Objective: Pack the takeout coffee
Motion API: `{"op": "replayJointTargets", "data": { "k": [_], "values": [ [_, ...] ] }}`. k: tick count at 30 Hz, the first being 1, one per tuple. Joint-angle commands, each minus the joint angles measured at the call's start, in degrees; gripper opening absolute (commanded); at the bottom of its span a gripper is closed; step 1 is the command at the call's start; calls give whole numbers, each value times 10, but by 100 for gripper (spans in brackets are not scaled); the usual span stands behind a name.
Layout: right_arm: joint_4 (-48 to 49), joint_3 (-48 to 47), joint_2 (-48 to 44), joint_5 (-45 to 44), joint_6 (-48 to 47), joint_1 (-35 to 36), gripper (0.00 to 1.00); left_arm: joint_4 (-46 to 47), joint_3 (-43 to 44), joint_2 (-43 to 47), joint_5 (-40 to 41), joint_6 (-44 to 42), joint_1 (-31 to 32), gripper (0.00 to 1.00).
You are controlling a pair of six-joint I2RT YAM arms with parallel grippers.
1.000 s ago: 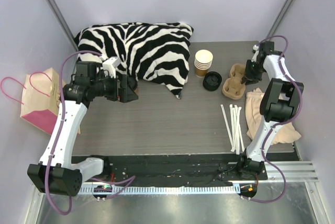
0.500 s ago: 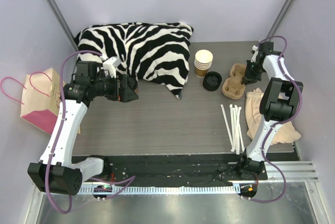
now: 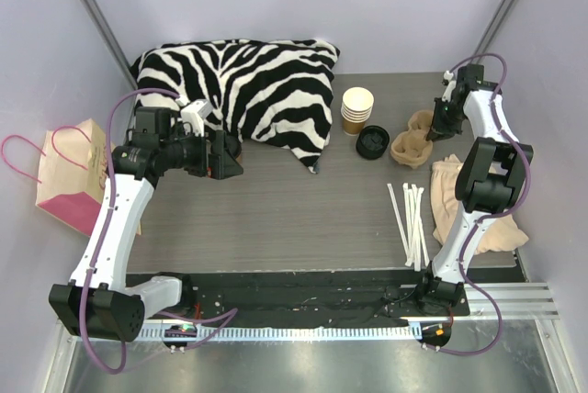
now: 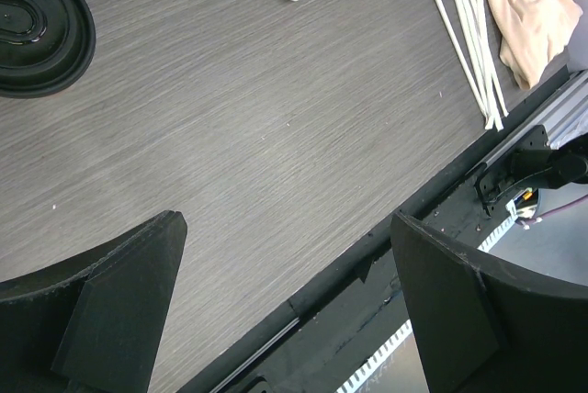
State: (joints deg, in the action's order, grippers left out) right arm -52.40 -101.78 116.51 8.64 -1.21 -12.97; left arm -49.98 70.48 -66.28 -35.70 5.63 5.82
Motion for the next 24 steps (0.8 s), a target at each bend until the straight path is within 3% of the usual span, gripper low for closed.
{"op": "replayJointTargets", "data": {
  "k": [1, 9, 14, 16, 17, 20, 24],
  "values": [
    [-6, -30, -25, 13, -12, 2, 1, 16, 20, 3, -14, 4, 1, 100],
    [-7, -18, -30, 34, -24, 2, 1, 23, 20, 3, -39, -32, 15, 100],
    [-13, -11, -23, 37, -43, 2, 3, 24, 49, -40, -4, -69, 88, 100],
    [-17, -9, -28, 35, -55, 1, 19, 24, 65, -57, -1, -70, 110, 100],
    [-19, -9, -32, 34, -59, 1, 33, 25, 70, -69, 1, -69, 115, 100],
    [-35, -18, -49, 25, -87, 1, 56, 24, 85, -83, 3, -66, 127, 100],
    [-79, -42, -66, 30, -142, 1, 64, 37, 84, -85, 5, -59, 130, 99]
  ]
}}
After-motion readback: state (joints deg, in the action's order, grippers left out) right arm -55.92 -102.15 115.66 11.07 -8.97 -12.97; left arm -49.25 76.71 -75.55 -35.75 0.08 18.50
